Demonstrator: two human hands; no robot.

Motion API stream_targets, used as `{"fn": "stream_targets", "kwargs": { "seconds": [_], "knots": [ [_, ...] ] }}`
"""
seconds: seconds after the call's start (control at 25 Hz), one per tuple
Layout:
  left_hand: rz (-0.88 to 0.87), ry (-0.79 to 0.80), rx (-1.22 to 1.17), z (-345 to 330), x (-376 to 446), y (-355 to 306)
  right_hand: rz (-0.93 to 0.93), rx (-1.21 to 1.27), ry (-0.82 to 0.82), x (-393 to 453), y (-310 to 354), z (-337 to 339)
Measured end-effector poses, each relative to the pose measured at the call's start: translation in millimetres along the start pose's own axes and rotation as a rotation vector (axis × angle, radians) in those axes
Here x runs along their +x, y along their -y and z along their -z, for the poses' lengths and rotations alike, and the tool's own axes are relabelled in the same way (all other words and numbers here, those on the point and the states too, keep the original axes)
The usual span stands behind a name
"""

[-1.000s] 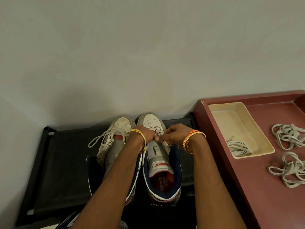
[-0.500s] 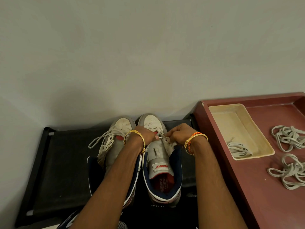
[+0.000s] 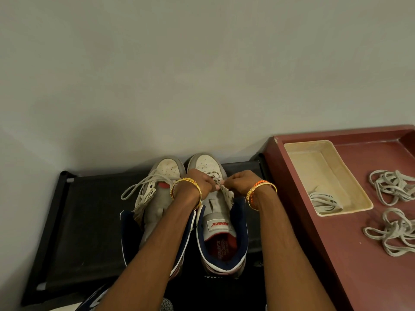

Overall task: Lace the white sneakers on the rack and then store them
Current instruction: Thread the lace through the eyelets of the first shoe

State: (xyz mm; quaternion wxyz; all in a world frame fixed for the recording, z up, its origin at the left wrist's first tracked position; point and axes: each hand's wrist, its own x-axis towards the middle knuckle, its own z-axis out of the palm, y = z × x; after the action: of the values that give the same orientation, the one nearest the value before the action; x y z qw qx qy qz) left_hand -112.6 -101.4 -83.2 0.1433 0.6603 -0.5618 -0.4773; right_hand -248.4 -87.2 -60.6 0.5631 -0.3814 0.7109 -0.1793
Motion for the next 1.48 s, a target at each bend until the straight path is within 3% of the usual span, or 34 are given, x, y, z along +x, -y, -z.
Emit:
{"fn": "stream_targets", "kwargs": {
  "seconds": [0.16, 0.28, 0.4, 0.52, 0.6, 0.68, 0.76, 0.84, 0.96, 1.04, 1.2, 1.4, 1.48],
  "knots": [
    [-0.042, -0.018, 0.137, 8, -5, -1, -0.046, 0.091, -0.133, -5, 2, 6],
    [-0.071, -0.112, 0.295, 16, -11, 2, -0.097, 0.512, -0.332, -20, 1, 35],
    [-0.098, -0.187, 0.313, 24, -22, 6, 0.086, 0.926, -0.727, -30, -11, 63],
    [-0.118, -0.256, 0.239, 32, -34, 8, 0.233, 1.083, -0.895, -33, -14, 60],
    [-0.130, -0.325, 0.195, 35, -44, 8, 0.254, 0.754, -0.837, -29, -12, 41],
    [-0.159, -0.416, 0.107, 39, -54, 8, 0.308, 0.229, -0.541, -21, -14, 15],
    [-0.184, -0.491, 0.067, 43, -64, 9, 0.295, -0.106, -0.236, -14, -15, -3],
    [-0.177, -0.484, 0.111, 38, -73, 12, 0.255, -0.194, -0.159, -13, -13, -7],
    [-0.128, -0.304, 0.189, 14, -81, 23, 0.233, -0.184, -0.185, -15, -13, -7],
    [-0.115, -0.281, 0.163, 1, -80, 25, 0.253, -0.179, -0.221, -19, -15, -7],
    [-0.082, -0.389, 0.143, -3, -81, 21, 0.285, -0.005, -0.498, -33, -24, 19],
    [-0.063, -0.375, 0.140, 0, -82, 20, 0.237, 0.450, -1.143, -57, -35, 58],
    [-0.077, -0.367, 0.093, 0, -79, 22, 0.238, 0.426, -1.220, -55, -34, 55]
  ]
}}
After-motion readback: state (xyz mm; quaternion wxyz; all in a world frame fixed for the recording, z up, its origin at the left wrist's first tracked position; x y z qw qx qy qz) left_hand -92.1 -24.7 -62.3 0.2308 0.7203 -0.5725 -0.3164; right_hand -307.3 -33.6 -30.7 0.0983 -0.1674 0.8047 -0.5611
